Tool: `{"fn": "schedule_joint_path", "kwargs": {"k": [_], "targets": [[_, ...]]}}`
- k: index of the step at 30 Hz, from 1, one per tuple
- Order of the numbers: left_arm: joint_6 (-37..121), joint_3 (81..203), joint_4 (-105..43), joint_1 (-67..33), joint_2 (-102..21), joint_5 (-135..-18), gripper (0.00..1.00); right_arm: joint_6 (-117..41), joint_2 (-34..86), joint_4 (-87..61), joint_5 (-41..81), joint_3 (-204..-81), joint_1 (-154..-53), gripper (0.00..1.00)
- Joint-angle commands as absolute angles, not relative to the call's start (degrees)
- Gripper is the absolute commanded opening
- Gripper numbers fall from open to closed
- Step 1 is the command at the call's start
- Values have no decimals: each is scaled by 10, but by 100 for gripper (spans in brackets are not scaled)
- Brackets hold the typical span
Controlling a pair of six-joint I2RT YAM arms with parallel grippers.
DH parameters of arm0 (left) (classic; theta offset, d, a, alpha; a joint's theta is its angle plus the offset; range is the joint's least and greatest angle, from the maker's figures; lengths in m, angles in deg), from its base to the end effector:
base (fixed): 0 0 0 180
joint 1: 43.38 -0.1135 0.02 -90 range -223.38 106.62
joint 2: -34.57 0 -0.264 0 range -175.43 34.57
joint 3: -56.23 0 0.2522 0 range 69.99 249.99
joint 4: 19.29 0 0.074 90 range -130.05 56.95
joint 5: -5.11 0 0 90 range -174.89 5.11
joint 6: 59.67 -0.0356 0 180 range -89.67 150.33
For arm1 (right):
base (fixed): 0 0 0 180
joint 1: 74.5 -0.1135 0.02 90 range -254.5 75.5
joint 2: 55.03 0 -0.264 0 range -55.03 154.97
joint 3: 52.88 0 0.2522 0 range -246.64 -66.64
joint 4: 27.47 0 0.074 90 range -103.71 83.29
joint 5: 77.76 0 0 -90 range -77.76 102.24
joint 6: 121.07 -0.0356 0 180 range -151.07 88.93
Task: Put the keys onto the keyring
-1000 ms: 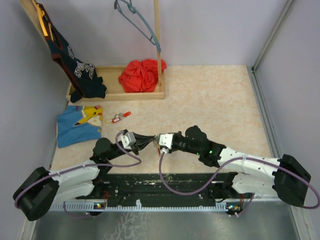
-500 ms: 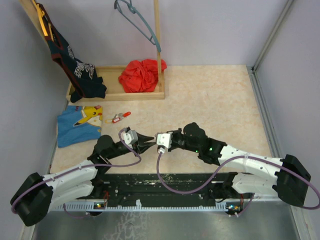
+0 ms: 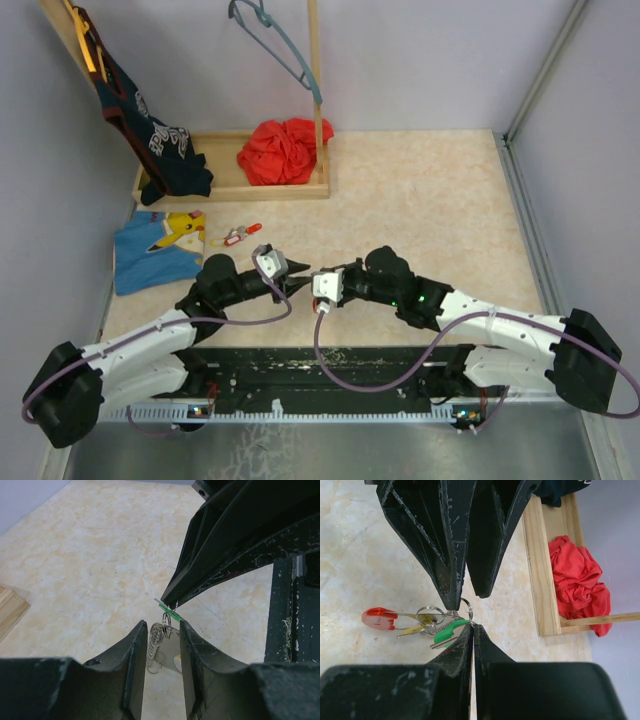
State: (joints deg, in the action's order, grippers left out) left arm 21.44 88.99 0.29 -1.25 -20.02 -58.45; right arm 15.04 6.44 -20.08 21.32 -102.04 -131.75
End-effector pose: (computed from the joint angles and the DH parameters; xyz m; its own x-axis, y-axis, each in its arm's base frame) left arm 0.1428 -0.1506 0.2307 0.1150 0.0825 -0.9899 0.9239 0.3571 0.1371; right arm 0.1268 0.2075 0.2549 0.5300 -0.4915 -0.6910 -0.7629 0.0794 -0.6416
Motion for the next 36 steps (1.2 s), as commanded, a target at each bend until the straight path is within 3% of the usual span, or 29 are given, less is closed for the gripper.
{"fn": "schedule_joint_path", "kwargs": {"k": [1, 11, 18, 36], "targets": [[178, 919, -36, -13, -218, -563, 38, 164, 49, -223, 228, -1053, -1325, 0], [169, 947, -61, -16, -243, -534, 28, 167, 44, -219, 232, -1053, -1324, 0], [170, 949, -74, -16, -247, -538, 0, 166, 33, -212, 217, -1053, -1324, 0], [242, 919, 9, -18, -219, -588, 0, 101, 22, -215, 177, -991, -1326, 0]]}}
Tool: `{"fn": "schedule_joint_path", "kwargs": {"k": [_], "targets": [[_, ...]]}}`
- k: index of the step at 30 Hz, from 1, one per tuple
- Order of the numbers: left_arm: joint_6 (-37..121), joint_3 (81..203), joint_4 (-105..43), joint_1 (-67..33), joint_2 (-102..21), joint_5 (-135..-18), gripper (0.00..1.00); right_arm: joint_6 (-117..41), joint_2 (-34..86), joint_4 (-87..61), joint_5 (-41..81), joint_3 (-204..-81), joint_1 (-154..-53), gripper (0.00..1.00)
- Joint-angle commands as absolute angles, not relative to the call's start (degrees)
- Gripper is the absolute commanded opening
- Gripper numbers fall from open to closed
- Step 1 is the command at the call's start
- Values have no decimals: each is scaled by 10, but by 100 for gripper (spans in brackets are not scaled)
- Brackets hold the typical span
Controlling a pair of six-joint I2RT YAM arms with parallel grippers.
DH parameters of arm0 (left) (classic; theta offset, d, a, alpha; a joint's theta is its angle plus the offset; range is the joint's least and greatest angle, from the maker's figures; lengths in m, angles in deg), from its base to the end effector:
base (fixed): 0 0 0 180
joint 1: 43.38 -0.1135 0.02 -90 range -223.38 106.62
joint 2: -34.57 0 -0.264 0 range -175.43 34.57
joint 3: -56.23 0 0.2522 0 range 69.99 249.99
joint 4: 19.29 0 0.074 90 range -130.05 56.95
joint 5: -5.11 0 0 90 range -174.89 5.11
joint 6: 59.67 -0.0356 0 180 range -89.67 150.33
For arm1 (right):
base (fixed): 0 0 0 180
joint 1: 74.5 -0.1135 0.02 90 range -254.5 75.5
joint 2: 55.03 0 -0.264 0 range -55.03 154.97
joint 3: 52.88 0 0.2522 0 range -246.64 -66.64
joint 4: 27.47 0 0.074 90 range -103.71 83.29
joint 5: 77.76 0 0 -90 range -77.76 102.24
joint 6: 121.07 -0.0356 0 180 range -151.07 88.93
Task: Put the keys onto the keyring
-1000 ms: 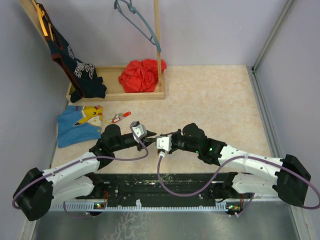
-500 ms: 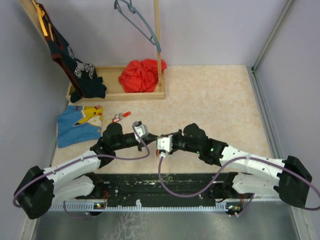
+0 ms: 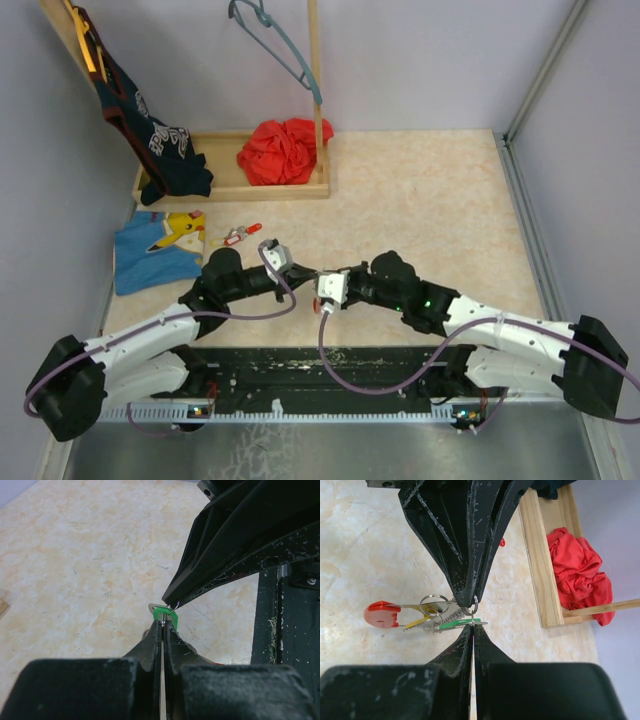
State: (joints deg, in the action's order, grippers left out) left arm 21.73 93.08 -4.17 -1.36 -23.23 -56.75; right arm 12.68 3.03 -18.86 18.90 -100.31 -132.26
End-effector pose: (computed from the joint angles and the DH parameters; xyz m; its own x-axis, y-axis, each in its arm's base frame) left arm 0.1520 -0.1595 0.2360 0.0658 0.1182 -0.9908 0.9396 0.3270 0.1014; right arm 0.1200 0.1980 0.2550 0.4944 -0.5037 -0.7084 -0.7706 0.1231 -0.6253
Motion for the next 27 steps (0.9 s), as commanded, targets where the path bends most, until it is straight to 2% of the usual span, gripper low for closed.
{"fn": "schedule_joint_path", "kwargs": {"k": [1, 18, 27], "targets": [[241, 917, 15, -18, -220, -588, 0, 98, 25, -220, 182, -988, -1327, 0], [283, 882, 151, -18, -240, -565, 0, 65, 98, -313, 241, -987, -1330, 0], [285, 853, 178, -18, -234, -596, 0, 65, 69, -300, 215, -986, -1330, 0]]}}
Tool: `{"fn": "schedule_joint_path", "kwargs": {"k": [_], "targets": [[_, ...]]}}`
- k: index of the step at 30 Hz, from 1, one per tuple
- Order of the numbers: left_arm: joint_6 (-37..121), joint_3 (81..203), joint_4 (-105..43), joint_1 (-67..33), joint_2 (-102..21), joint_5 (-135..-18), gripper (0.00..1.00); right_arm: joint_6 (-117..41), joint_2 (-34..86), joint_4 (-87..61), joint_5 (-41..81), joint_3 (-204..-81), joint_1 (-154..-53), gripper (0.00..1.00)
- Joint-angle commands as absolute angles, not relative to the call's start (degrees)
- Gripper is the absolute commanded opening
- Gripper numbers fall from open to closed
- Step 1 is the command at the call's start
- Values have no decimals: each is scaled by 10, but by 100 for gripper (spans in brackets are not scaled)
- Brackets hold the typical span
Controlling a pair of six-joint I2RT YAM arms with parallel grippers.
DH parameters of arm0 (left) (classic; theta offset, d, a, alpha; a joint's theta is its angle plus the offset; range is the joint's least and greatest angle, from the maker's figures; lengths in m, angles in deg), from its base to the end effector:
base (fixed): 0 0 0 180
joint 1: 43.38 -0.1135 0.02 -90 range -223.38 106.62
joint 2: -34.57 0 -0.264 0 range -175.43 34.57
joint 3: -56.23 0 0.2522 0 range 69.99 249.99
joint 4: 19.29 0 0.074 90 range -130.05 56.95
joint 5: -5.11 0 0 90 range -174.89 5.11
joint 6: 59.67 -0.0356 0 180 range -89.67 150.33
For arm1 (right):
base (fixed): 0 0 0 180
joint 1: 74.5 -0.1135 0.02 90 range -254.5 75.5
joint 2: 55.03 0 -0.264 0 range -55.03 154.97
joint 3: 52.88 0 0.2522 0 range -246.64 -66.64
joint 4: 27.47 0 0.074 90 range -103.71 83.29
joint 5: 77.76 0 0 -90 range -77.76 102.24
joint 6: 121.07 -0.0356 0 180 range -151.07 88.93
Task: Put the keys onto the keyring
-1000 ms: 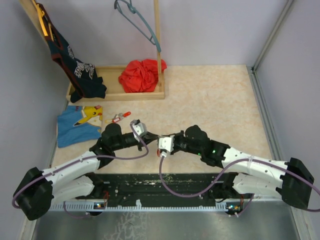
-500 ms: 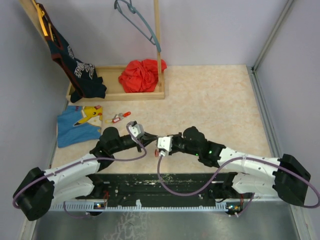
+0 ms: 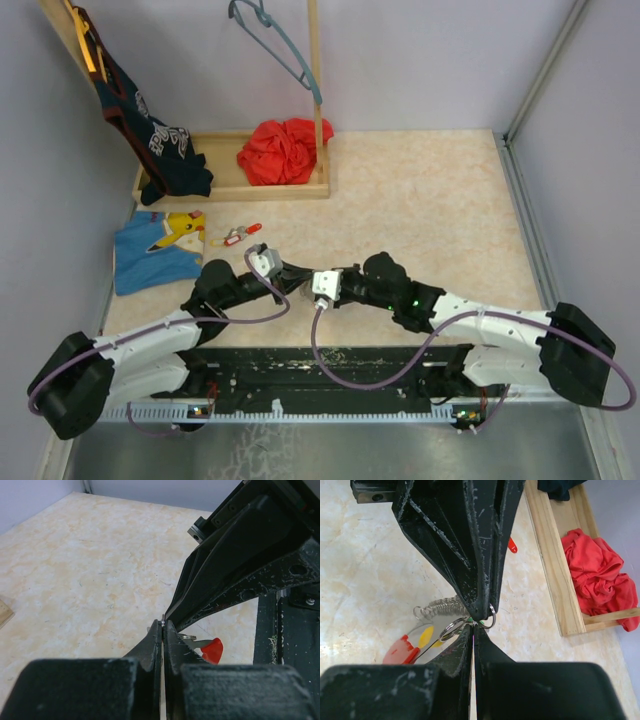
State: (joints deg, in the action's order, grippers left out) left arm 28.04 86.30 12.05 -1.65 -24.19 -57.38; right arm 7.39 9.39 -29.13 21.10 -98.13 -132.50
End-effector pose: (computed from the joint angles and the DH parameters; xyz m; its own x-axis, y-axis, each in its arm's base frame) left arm 0.1456 -0.1519 0.2230 0.0718 -0.0166 -0.9973 0.9326 0.3557 0.0613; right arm 0.1270 0.2135 0.2360 0.4447 -0.4480 -0.7756 -0.8162 0.1538 -0.5569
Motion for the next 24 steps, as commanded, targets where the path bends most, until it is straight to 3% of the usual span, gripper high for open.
{"fn": "schedule_joint_path", "kwargs": {"k": [1, 16, 20, 24], "targets": [[281, 849, 177, -18, -229, -603, 0, 64, 63, -291, 213, -986, -1330, 0], [255, 818, 240, -18, -222, -628, 1, 20, 51, -234, 202, -994, -1330, 0], [253, 812, 239, -18, -228, -637, 23, 36, 53, -232, 168, -1018, -1327, 0], [248, 806, 222, -18, -221, -651, 30, 49, 64, -231, 159, -1044, -1319, 0]]}}
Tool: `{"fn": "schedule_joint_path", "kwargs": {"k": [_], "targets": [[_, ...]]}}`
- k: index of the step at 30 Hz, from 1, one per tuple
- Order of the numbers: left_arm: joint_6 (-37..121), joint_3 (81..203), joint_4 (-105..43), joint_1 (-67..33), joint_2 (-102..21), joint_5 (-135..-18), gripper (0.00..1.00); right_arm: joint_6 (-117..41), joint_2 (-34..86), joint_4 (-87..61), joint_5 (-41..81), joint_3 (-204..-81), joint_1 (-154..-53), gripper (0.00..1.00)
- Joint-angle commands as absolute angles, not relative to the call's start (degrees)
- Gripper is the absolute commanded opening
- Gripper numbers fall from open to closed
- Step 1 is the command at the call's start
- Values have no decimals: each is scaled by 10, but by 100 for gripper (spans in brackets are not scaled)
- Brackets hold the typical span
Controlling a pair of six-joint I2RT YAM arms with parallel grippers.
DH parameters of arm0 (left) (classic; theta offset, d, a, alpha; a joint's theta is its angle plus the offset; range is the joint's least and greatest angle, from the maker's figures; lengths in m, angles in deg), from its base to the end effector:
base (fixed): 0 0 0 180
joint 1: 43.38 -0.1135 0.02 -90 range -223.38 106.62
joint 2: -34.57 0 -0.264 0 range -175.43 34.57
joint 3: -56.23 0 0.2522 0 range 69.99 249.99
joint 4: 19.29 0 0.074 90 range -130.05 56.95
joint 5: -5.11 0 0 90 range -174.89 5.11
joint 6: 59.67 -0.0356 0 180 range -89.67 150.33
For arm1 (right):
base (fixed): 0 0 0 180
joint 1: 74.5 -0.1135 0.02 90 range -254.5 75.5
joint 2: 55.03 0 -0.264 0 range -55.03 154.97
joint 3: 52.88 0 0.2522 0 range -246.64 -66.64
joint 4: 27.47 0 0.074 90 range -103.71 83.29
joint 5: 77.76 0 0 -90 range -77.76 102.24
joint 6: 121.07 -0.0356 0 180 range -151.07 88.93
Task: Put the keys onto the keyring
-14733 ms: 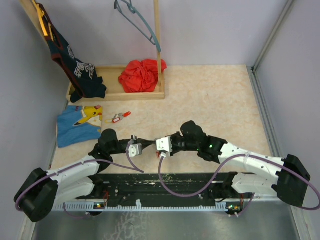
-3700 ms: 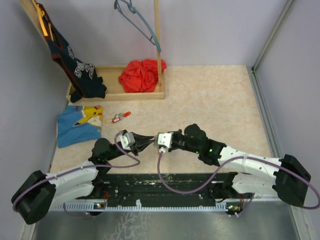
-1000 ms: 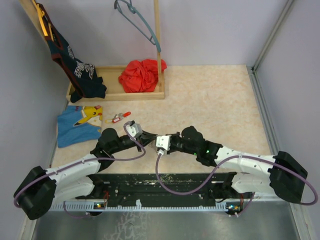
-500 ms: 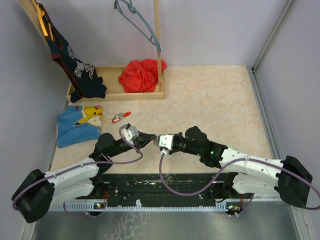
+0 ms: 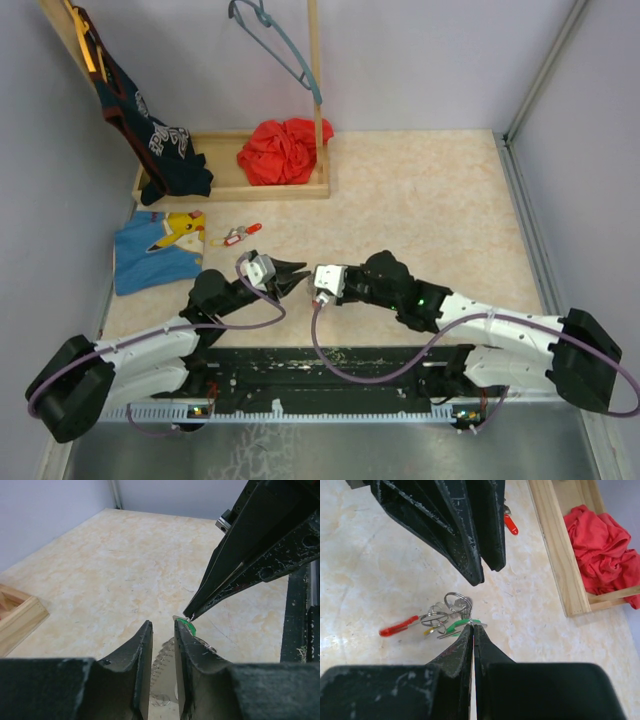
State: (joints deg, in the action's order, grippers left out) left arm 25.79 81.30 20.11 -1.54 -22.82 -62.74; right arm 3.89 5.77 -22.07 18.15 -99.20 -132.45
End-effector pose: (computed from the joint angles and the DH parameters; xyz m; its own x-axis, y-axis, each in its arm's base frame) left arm 0.1378 -0.1414 0.2142 0.1625 -0.0471 -0.9856 0.8865 0.4456 0.1249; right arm 0.1233 0.2039 0.2437 0.3646 -0.4916 -0.7908 -0.8365 0.2002 -0.5102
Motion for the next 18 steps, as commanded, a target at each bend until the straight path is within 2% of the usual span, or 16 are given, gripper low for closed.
{"fn": "schedule_joint_path", "kwargs": {"k": [1, 7, 14, 18], "targets": [[246, 805, 216, -18, -219, -654, 31, 52, 69, -231, 157, -1052, -1317, 0], [231, 803, 181, -20, -193, -685, 37, 60, 120, -239, 149, -1102, -1293, 0], [223, 796, 126, -25, -145, -776, 46, 31, 185, -283, 108, -1152, -1262, 0], [223, 787, 107, -26, -126, -827, 53, -12, 204, -261, 70, -1166, -1256, 0]]}}
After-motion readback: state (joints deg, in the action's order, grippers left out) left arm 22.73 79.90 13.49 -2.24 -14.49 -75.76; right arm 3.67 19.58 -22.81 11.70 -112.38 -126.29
